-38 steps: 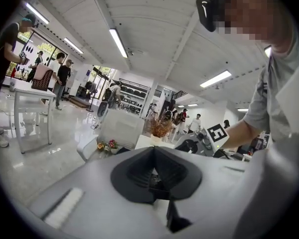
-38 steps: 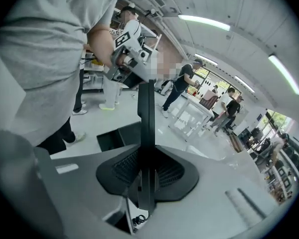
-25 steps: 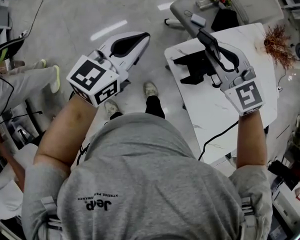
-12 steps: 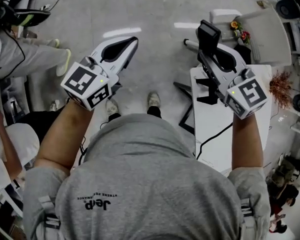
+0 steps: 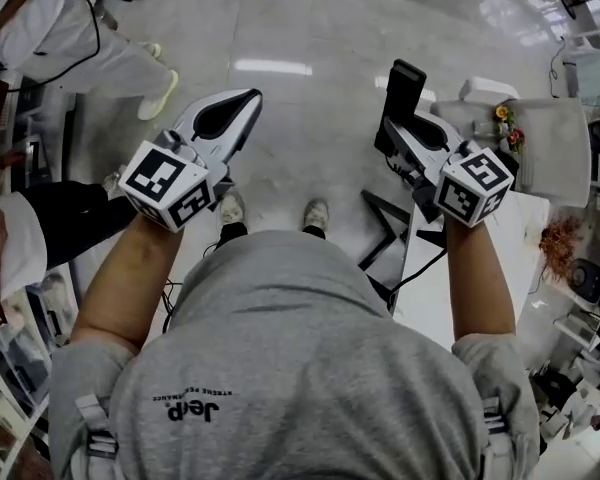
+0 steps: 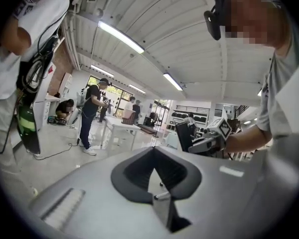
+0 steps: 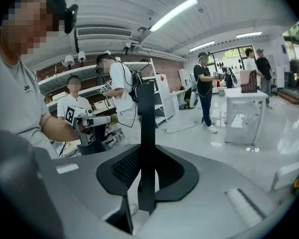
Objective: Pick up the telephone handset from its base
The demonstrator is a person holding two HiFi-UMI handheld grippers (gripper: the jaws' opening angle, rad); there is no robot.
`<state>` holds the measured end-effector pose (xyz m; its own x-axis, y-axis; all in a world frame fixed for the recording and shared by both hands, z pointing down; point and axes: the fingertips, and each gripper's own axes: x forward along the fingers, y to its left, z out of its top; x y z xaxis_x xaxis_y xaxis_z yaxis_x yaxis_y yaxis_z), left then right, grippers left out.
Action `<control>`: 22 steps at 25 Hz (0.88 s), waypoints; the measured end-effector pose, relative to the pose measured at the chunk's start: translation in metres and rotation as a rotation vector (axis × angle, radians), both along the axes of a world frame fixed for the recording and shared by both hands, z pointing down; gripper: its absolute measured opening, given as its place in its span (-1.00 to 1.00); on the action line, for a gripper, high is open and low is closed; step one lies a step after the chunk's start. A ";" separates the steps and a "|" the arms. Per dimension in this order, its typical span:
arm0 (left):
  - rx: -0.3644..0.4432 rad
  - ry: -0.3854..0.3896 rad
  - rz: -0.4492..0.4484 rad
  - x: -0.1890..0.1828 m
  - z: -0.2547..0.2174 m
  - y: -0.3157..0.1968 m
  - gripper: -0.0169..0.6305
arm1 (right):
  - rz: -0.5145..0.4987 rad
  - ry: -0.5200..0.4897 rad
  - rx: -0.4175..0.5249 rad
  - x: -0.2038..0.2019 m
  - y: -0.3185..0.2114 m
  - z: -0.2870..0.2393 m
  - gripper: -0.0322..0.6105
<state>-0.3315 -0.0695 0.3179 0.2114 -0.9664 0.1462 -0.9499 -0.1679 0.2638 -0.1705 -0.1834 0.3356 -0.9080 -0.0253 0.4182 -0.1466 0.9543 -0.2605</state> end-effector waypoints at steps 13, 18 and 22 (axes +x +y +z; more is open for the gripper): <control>-0.018 0.008 -0.097 -0.052 0.016 0.066 -0.77 | -0.063 -0.031 -0.213 -0.071 0.047 0.038 -0.66; -0.022 0.021 -0.094 -0.055 0.019 0.066 -0.77 | -0.074 -0.047 -0.234 -0.085 0.053 0.035 -0.66; -0.019 0.025 -0.084 -0.041 0.013 0.068 -0.77 | -0.072 -0.056 -0.244 -0.075 0.062 0.031 -0.66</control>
<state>-0.3727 -0.0017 0.3313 0.1331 -0.9781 0.1602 -0.9534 -0.0822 0.2902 -0.2456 -0.1217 0.3663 -0.9258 0.1359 0.3528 -0.0591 0.8696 -0.4902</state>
